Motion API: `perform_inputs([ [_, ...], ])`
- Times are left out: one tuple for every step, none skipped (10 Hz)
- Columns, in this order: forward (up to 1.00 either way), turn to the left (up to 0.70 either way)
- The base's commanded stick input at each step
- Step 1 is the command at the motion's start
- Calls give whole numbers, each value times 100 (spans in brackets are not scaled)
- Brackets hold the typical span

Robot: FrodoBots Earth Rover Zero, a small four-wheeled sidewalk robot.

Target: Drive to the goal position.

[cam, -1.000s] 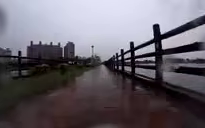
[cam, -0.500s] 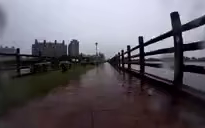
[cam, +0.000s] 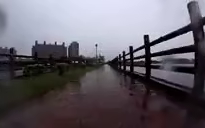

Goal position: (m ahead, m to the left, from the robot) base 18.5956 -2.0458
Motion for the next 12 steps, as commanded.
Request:
perform_inputs([
  [100, -2],
  [100, -6],
  [100, -6],
  [100, -1],
  [100, 0],
  [100, 0],
  [100, 0],
  [100, 0],
  [100, -18],
  [100, -32],
  [100, -23],
  [100, -11],
])
